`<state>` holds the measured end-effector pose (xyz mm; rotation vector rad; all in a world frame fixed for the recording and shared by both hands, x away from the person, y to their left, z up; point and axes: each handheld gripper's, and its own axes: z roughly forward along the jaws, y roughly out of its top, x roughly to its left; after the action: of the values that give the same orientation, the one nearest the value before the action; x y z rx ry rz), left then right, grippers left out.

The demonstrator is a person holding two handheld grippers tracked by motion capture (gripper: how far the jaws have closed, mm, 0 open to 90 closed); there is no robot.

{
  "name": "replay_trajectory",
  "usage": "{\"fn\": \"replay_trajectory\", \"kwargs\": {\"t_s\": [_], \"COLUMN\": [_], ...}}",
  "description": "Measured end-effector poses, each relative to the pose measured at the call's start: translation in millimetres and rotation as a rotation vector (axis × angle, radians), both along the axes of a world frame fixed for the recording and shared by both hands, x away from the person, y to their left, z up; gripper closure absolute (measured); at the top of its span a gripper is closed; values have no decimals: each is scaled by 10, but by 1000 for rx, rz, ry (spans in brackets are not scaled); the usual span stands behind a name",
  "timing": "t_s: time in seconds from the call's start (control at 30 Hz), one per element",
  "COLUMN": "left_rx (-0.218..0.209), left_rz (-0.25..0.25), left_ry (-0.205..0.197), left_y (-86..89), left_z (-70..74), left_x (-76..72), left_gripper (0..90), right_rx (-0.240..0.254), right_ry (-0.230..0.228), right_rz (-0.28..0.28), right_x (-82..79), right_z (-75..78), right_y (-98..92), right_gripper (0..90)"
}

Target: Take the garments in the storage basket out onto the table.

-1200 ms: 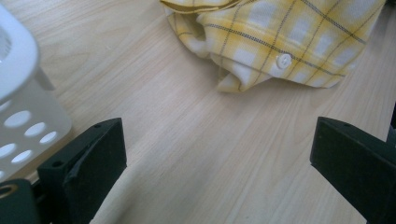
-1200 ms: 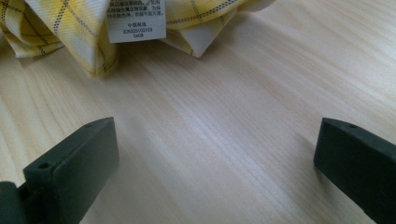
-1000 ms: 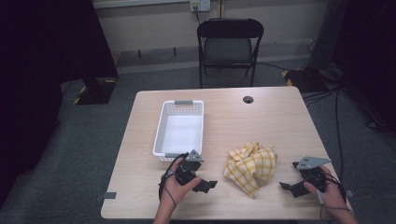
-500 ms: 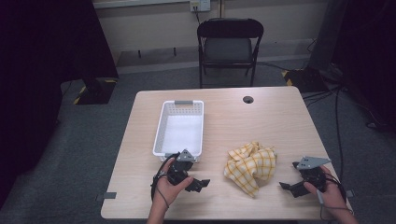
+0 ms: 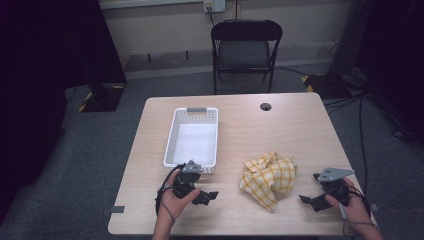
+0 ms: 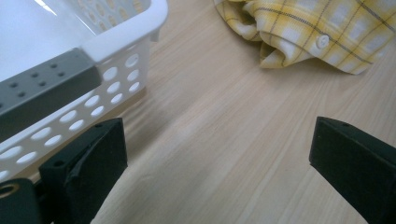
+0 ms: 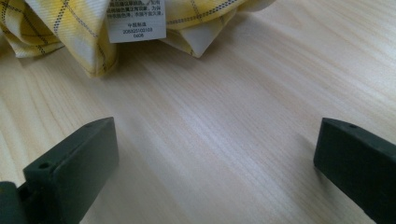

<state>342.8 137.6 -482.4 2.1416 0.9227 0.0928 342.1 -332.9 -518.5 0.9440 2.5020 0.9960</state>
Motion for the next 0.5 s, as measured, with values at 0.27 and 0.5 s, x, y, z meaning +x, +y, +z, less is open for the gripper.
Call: {"fn": "replay_trajectory", "kwargs": {"t_s": [0.27, 0.5], "left_rx": [3, -4], "left_rz": [29, 45], "left_ry": [-10, -16], "left_y": [142, 229], "left_z": [19, 37], "left_x": [-8, -19], "left_gripper": [37, 38], "right_rx": [0, 0], "right_ry": [0, 0], "right_rz": [0, 0], "right_x": [0, 0], "right_z": [0, 0], "right_y": [0, 0], "right_gripper": [0, 0]}}
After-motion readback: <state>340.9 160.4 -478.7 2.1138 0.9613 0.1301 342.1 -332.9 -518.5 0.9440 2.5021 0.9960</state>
